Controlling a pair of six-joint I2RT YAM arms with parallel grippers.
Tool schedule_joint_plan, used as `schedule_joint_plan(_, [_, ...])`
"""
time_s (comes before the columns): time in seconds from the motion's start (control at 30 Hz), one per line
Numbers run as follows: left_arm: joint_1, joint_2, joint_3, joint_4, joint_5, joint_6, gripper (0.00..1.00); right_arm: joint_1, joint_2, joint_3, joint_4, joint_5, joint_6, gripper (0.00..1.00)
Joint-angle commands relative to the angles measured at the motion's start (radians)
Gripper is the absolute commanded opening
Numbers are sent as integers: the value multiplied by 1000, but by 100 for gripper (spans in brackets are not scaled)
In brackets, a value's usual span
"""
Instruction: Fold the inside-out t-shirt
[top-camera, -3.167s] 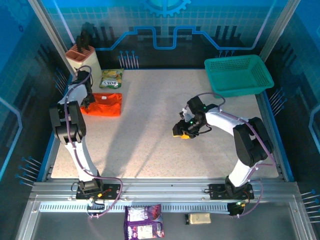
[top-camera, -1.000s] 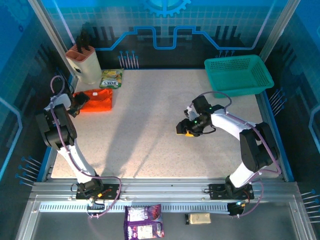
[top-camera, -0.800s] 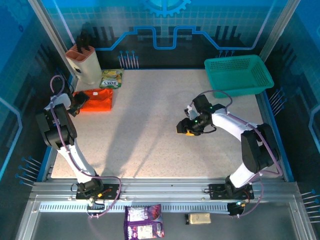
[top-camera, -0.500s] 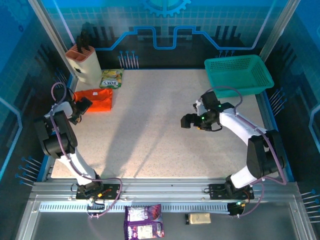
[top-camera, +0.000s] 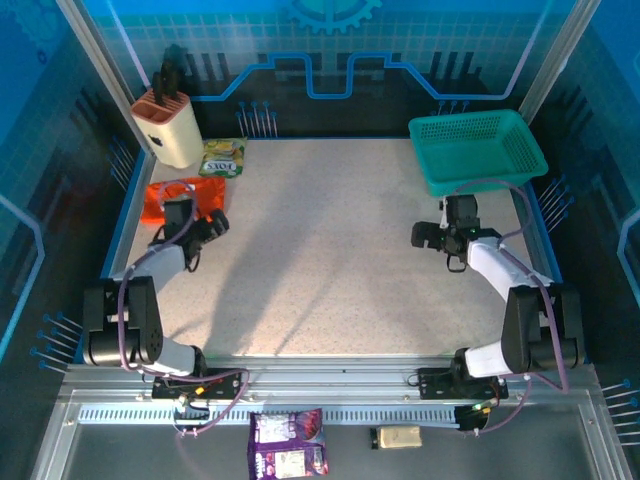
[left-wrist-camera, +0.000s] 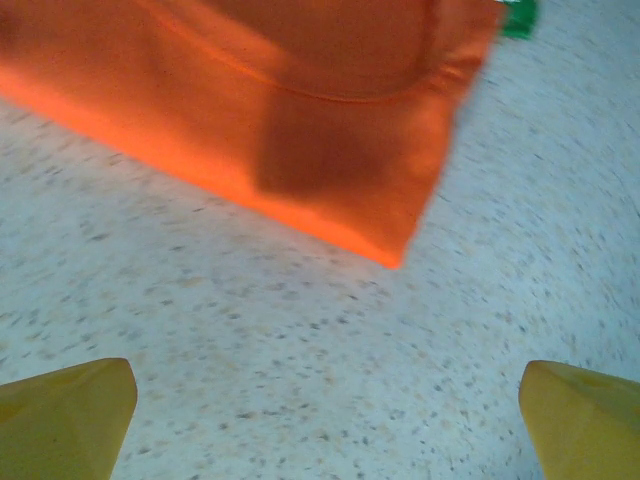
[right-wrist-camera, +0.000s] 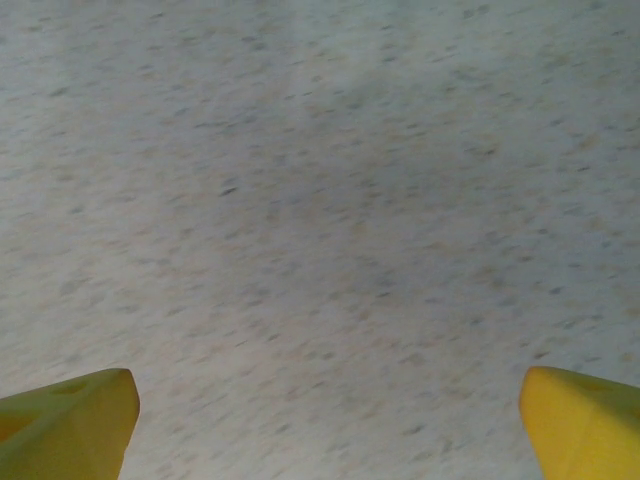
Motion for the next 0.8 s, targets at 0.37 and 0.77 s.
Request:
schedule_joint_plan(0.37, [-58, 35, -197, 570, 140, 256, 99, 31, 100, -270, 902, 26, -265, 100])
schedule_joint_plan(0.77, [-70, 105, -314, 847, 164, 282, 99, 31, 136, -402, 1174, 73, -249, 100])
